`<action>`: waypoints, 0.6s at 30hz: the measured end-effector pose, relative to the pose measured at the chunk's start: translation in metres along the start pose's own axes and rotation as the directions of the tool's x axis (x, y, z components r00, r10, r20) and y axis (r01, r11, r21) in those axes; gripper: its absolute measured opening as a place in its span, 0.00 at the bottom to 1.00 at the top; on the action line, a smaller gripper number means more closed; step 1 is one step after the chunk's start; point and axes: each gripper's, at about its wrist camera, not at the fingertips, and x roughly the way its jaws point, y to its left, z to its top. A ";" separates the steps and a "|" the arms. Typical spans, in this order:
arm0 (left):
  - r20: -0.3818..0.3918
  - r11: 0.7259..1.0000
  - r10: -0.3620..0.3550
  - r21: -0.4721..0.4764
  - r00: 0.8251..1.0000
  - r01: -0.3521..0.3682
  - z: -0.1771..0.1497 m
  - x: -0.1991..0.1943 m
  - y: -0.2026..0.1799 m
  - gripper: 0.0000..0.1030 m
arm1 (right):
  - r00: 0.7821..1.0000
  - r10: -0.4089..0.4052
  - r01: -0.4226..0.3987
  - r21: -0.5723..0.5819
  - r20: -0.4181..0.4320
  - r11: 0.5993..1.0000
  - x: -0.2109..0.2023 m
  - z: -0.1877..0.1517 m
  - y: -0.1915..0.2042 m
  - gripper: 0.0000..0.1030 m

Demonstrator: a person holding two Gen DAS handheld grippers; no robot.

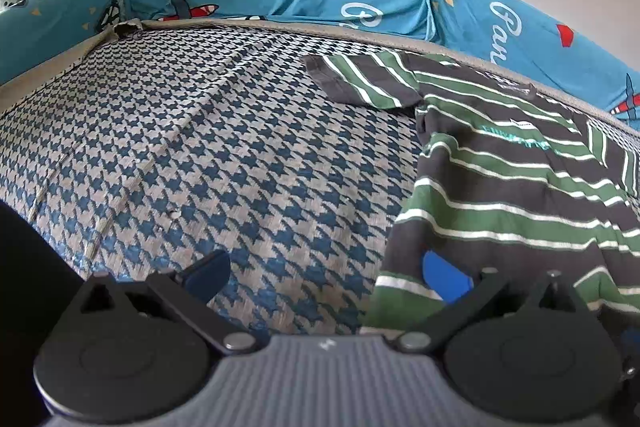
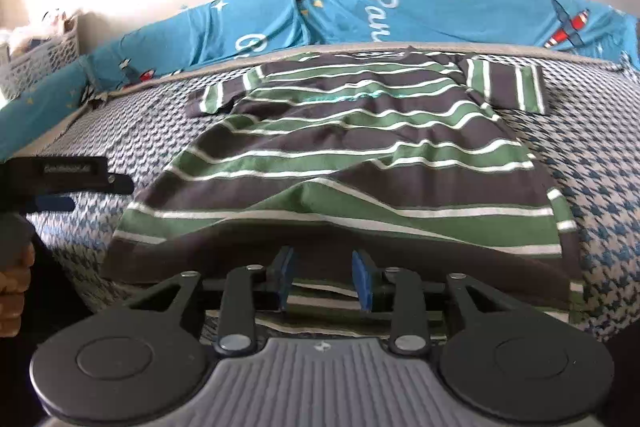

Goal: Fold clothes

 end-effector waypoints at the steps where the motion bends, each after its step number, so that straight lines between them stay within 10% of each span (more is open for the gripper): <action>1: -0.003 1.000 -0.002 0.005 1.000 0.002 0.000 0.000 0.000 1.00 | 1.000 0.001 -0.001 -0.004 0.000 1.000 0.000 0.000 -0.001 0.33; 18: -0.024 1.000 -0.011 0.009 1.000 0.012 -0.002 0.003 -0.001 1.00 | 0.997 -0.079 0.079 -0.245 0.009 0.966 0.022 -0.004 0.018 0.39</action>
